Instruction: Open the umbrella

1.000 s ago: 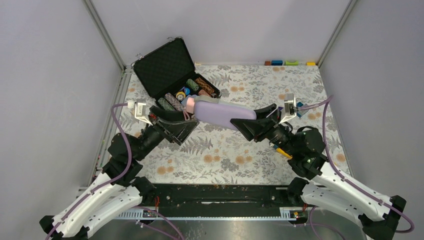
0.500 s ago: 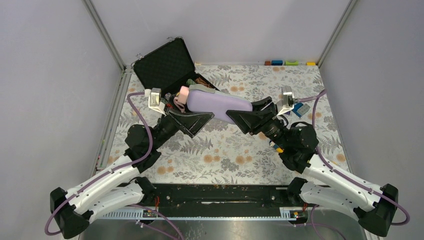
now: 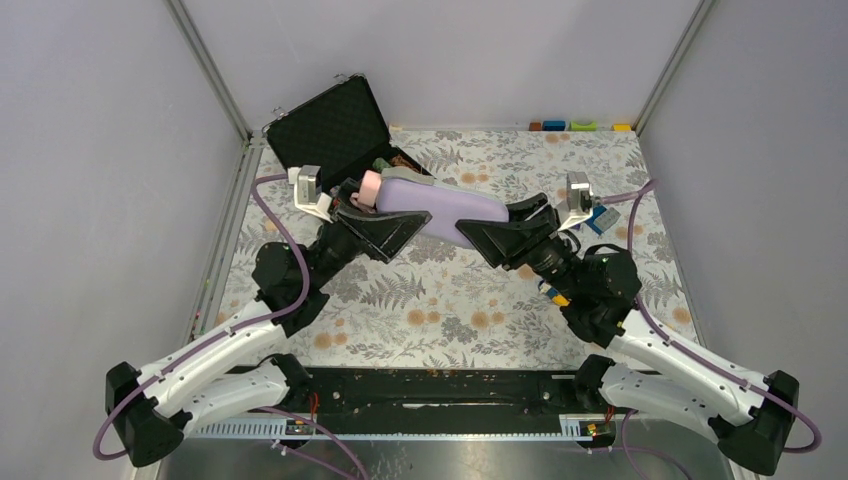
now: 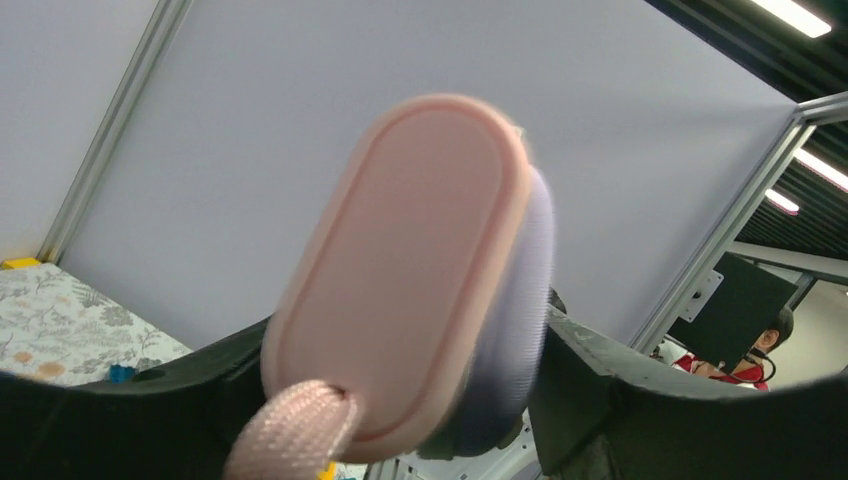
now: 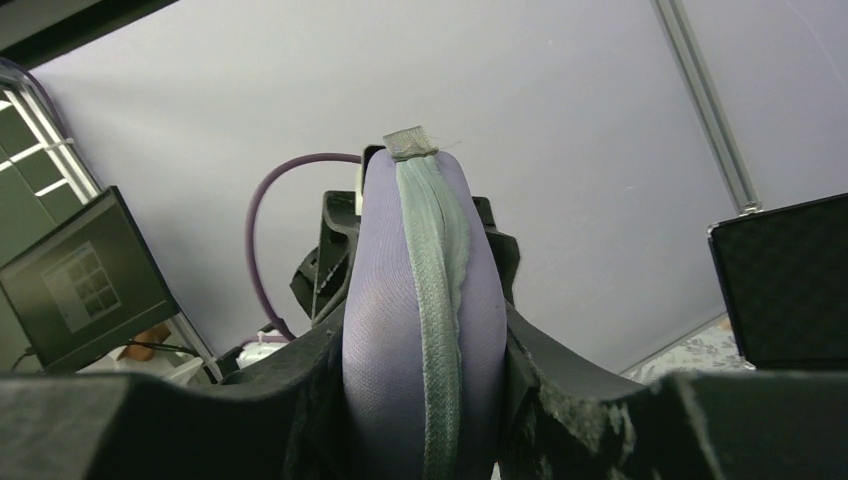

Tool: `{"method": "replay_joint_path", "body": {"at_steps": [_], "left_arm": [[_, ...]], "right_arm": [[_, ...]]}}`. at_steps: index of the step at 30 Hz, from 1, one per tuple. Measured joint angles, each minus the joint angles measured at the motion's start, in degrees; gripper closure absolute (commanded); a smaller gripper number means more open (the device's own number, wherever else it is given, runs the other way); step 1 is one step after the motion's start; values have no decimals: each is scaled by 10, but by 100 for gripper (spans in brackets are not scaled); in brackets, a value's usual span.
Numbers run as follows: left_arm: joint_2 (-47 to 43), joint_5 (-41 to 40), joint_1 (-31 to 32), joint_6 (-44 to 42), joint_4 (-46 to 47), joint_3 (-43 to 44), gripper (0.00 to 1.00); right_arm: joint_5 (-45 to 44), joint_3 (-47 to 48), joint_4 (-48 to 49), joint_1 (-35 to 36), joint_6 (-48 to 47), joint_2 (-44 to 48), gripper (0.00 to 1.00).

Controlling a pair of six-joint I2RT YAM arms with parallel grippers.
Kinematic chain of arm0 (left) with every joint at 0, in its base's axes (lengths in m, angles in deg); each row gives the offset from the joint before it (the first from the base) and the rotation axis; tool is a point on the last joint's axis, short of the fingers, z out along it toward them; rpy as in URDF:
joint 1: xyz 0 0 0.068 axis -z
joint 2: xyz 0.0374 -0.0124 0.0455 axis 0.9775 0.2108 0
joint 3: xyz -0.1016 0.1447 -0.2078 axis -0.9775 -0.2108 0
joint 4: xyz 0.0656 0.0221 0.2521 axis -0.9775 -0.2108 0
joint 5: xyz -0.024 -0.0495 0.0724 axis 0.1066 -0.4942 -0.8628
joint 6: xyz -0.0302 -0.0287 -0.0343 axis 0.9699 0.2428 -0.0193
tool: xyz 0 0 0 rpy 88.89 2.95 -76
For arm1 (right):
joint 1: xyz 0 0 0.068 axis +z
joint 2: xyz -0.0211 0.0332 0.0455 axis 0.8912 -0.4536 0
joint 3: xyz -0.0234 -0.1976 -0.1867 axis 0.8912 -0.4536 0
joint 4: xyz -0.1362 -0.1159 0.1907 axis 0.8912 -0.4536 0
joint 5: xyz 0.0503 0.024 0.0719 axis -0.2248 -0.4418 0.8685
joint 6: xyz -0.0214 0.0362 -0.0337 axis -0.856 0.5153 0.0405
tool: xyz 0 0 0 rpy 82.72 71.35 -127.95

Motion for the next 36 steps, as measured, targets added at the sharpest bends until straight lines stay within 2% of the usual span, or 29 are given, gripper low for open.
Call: {"method": "replay_joint_path", "body": {"at_steps": [3,7,9,11,13,16,23,27,31,36], "left_arm": [[1,10,3,-2,-3,10,63],[0,17,10,6,-6,11,93],[-3,15,13,11,-12,9,100],[-10,14,16,13,-17,-1,100],[-19,11,17,12,-25,-13,100],[-41,-18,9,10,-49,-22,100],[-83,-73,2,15,-127,-20,100],[-92,-90,2,19,-194,-14,100],[-96,-112,2,29,-248,-12,100],[-103,-133,2,37,-296,-12,100]], "right_arm": [[-3,1,-20,0,-11,12,99],[-4,9,-73,0,-27,38,76],[-5,13,-103,0,-35,49,56],[-5,14,-145,3,-41,65,36],[-7,14,-187,4,-50,78,21],[-16,11,-237,3,-71,105,10],[-4,0,-326,3,-172,164,8],[-3,-30,-352,3,-246,170,15],[-11,-69,-351,3,-300,158,20],[-21,-88,-304,8,-344,123,26]]}}
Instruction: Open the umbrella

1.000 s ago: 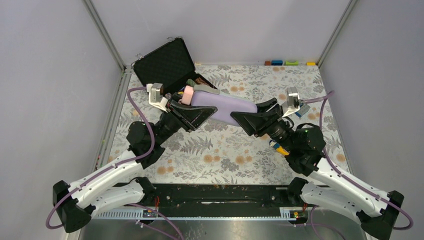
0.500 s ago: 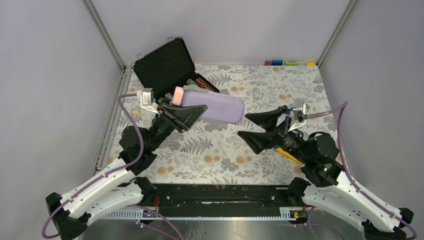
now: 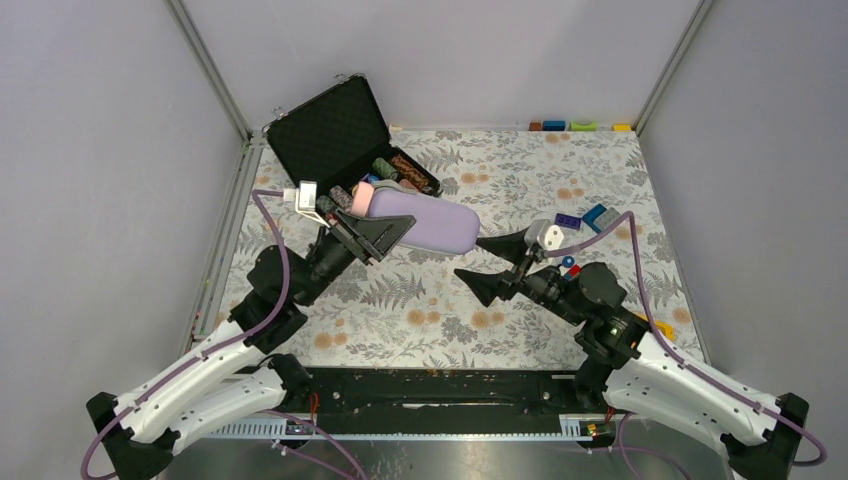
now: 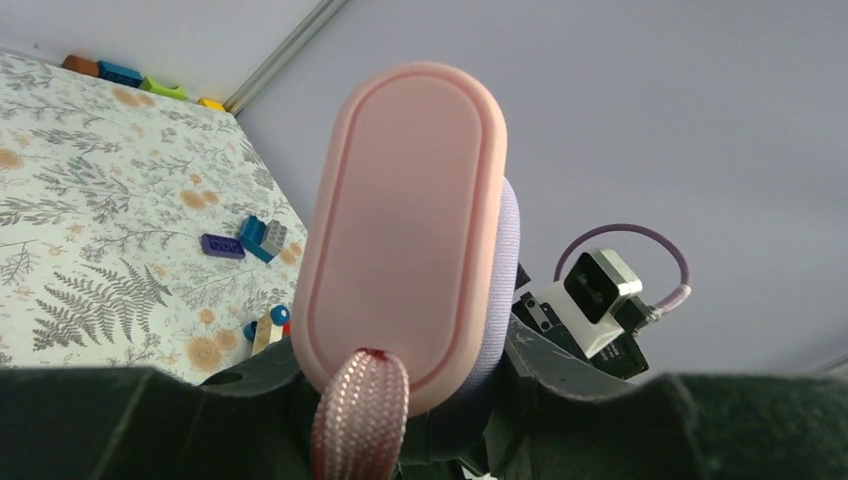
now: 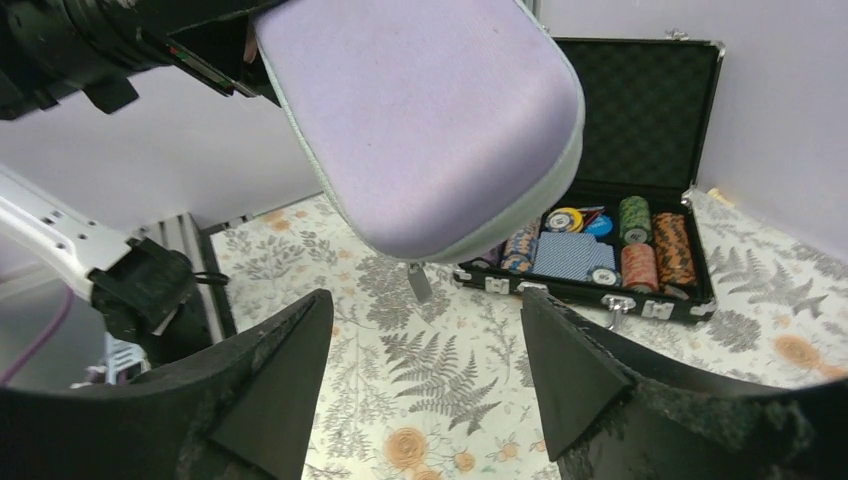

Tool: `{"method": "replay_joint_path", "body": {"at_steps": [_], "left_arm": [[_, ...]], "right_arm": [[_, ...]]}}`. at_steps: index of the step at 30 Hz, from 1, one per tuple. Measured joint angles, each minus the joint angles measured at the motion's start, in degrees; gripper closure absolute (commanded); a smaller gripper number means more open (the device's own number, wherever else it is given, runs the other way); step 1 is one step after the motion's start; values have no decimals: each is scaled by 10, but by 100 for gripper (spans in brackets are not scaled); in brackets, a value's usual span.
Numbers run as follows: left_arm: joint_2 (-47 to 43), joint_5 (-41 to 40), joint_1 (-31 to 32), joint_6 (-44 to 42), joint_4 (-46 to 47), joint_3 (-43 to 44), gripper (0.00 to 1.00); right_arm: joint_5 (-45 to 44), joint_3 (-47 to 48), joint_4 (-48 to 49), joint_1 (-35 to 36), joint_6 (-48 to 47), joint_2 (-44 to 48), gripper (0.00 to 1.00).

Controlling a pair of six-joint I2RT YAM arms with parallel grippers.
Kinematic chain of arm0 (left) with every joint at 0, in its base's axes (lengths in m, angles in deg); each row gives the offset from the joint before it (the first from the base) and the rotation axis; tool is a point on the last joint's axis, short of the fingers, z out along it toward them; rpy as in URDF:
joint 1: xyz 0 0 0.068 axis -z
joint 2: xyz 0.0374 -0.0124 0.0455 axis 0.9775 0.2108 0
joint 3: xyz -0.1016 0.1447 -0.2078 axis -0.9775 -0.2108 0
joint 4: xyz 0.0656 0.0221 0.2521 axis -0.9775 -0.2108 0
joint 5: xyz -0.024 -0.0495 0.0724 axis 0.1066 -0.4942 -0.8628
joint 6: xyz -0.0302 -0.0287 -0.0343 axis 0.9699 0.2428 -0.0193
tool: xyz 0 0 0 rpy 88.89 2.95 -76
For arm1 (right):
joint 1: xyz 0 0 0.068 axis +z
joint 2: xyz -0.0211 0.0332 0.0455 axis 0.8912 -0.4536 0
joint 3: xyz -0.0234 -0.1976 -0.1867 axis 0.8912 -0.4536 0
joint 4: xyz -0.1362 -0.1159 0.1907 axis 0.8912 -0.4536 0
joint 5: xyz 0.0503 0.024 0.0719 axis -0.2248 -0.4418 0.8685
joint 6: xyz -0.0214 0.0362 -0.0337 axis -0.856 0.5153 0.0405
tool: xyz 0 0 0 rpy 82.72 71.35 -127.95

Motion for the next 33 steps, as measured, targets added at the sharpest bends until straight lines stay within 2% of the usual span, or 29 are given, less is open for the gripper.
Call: {"method": "replay_joint_path", "body": {"at_steps": [6,8,17,20,23,33], "left_arm": [[-10,-13,0,7,-24,0,100],[-12,-16,0,7,-24,0,100],[-23,-23,-7,11,-43,0,100],[-25,-23,-10,12,-52,0,100],[-27,-23,-15,17,-54,0,100],[-27,-5,-34,20,-66,2,100]], "right_arm": [[-35,0,38,44,-64,-40,54],[-50,1,43,57,-81,-51,60],[-85,11,54,68,-104,-85,64],[-87,16,59,69,-108,-94,79],[-92,22,60,70,-115,-101,99],[-125,24,61,73,-119,-107,100]]}}
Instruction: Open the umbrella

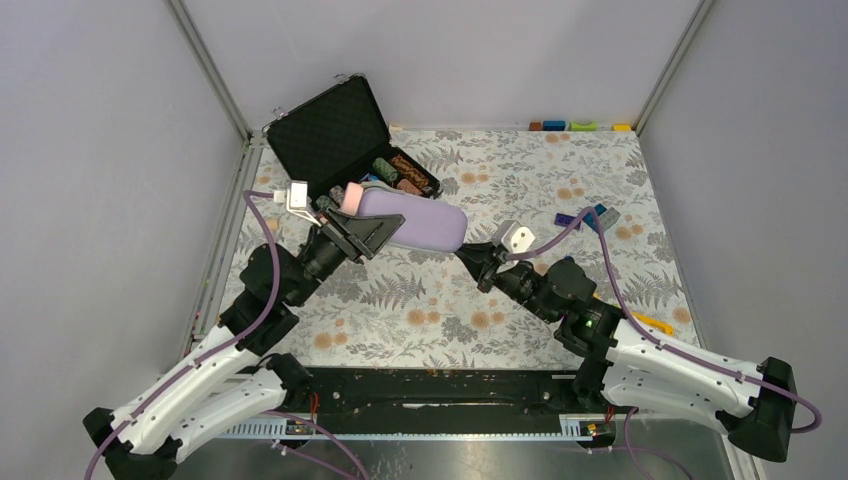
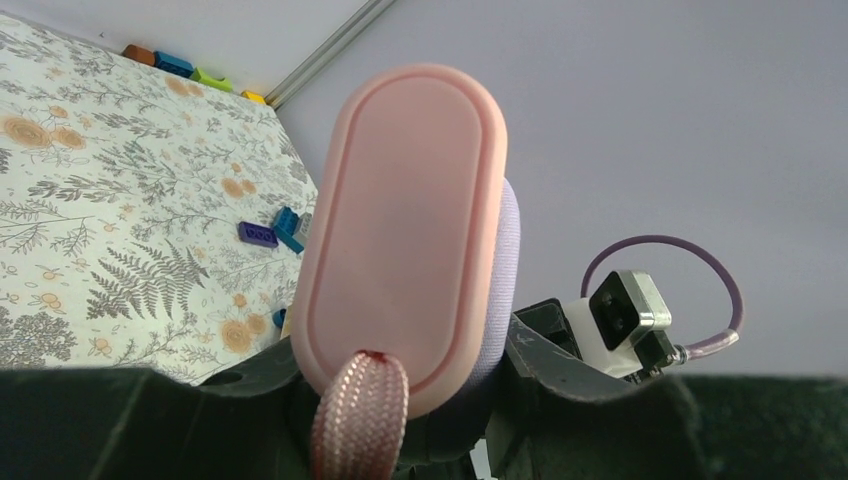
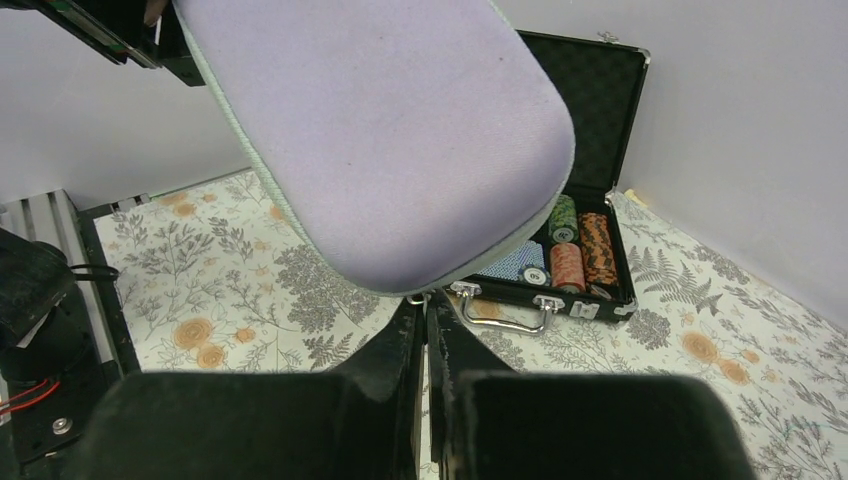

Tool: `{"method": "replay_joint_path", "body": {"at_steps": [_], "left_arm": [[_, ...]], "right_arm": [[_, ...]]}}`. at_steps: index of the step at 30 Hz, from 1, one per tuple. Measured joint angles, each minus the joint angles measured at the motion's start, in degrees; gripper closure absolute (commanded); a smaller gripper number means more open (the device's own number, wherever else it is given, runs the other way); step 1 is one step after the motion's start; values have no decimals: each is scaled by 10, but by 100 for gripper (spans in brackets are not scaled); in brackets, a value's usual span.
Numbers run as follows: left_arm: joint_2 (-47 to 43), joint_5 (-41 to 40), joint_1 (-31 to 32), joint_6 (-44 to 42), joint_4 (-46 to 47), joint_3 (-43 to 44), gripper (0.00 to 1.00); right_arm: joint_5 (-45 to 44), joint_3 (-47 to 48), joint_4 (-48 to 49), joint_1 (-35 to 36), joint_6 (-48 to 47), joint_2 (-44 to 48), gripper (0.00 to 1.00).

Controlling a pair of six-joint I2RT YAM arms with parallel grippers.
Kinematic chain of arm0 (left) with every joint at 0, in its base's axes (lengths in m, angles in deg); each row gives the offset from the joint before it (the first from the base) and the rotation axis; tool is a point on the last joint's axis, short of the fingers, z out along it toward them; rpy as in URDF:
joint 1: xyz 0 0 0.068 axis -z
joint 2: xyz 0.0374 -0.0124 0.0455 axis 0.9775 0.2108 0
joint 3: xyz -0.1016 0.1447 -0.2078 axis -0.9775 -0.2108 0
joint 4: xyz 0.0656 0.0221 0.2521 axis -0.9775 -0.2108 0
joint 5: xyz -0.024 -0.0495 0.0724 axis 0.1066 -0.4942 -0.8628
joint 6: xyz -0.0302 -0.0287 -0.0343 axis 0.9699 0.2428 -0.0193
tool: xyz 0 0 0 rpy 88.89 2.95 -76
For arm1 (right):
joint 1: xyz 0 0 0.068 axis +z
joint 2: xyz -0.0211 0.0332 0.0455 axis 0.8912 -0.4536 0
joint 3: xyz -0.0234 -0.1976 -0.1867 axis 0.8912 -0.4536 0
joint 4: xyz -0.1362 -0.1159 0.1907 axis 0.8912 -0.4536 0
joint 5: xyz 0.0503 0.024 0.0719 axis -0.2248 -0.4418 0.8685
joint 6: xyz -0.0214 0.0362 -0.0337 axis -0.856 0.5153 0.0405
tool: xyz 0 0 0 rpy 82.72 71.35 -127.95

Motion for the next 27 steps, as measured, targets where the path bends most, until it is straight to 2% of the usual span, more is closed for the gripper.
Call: {"method": "replay_joint_path", "body": {"at_steps": [10,17,27], "left_arm": [[0,96,-32,-48,-73,38,100],[6,150,-39,-105,-143,71,100],[64,233,-40,-200,-235,147,100]], "right_arm": [[-30,12,-34,2,-30,-3,100],[-25,33,-99,3,-88,-2,100],[4,13,-132,4,-160,37,100]]}}
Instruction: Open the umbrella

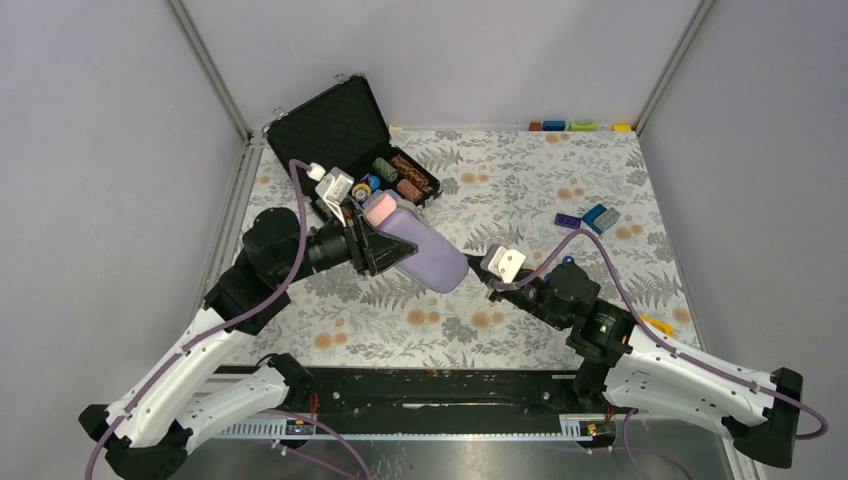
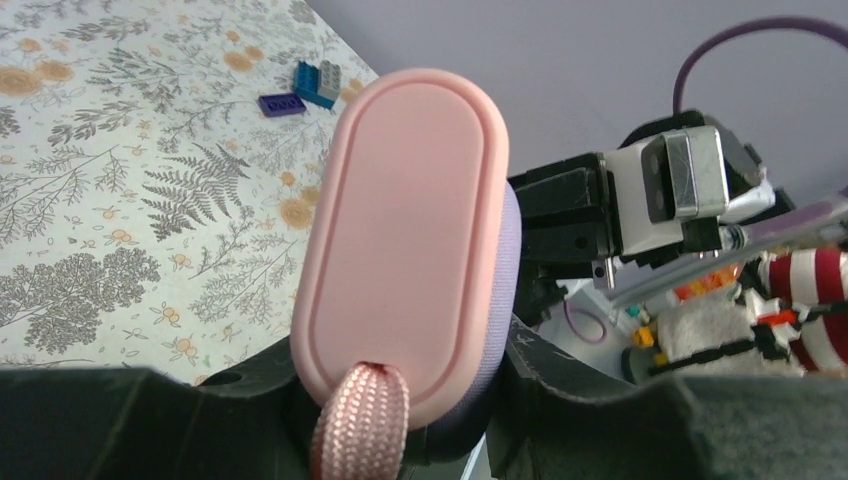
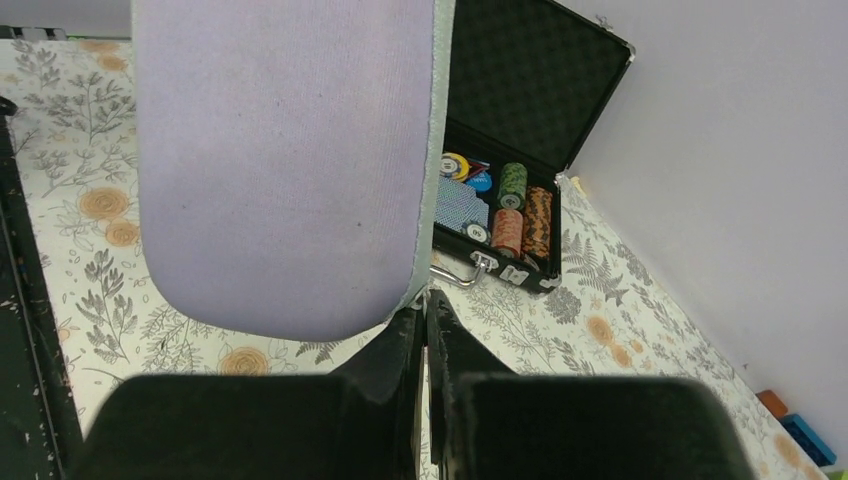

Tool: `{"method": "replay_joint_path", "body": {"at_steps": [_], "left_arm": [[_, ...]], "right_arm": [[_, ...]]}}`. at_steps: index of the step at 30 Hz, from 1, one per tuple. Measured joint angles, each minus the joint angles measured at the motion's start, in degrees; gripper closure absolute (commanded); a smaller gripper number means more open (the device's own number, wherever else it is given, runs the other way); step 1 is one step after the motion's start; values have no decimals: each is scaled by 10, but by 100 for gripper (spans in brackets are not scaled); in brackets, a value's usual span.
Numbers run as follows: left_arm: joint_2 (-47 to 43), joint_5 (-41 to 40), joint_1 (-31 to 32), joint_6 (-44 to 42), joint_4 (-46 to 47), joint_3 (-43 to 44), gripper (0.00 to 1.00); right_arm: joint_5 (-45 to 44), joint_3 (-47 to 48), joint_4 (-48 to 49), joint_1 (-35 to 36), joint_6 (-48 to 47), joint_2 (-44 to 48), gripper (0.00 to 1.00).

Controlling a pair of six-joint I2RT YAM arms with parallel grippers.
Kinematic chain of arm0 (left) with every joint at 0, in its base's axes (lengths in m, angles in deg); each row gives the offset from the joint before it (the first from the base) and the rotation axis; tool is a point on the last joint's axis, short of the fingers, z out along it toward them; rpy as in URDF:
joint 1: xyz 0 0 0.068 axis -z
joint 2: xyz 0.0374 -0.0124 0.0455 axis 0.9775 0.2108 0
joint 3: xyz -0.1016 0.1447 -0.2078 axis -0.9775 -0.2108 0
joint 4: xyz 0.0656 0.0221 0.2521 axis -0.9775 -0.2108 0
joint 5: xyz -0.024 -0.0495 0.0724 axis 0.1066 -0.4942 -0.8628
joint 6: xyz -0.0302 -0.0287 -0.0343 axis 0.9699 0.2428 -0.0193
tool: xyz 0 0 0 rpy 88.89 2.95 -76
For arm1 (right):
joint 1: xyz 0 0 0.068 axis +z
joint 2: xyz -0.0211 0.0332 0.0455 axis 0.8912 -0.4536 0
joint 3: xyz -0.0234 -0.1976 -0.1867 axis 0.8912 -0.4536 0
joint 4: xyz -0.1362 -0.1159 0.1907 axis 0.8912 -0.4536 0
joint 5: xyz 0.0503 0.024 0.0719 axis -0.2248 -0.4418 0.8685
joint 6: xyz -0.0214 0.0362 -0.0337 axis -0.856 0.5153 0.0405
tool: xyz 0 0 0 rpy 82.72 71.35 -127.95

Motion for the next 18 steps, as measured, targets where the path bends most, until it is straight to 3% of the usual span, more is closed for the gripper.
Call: {"method": "replay_joint_path", "body": {"at_steps": [8,18], "left_arm": [[50,81,0,-103,-74,54,100],[84,153,0,-164,-143,55,100]], "right_arm": [[42,-5,-34,8,-16,15,100],[40,38,-62,54,-24,-32,100]]}}
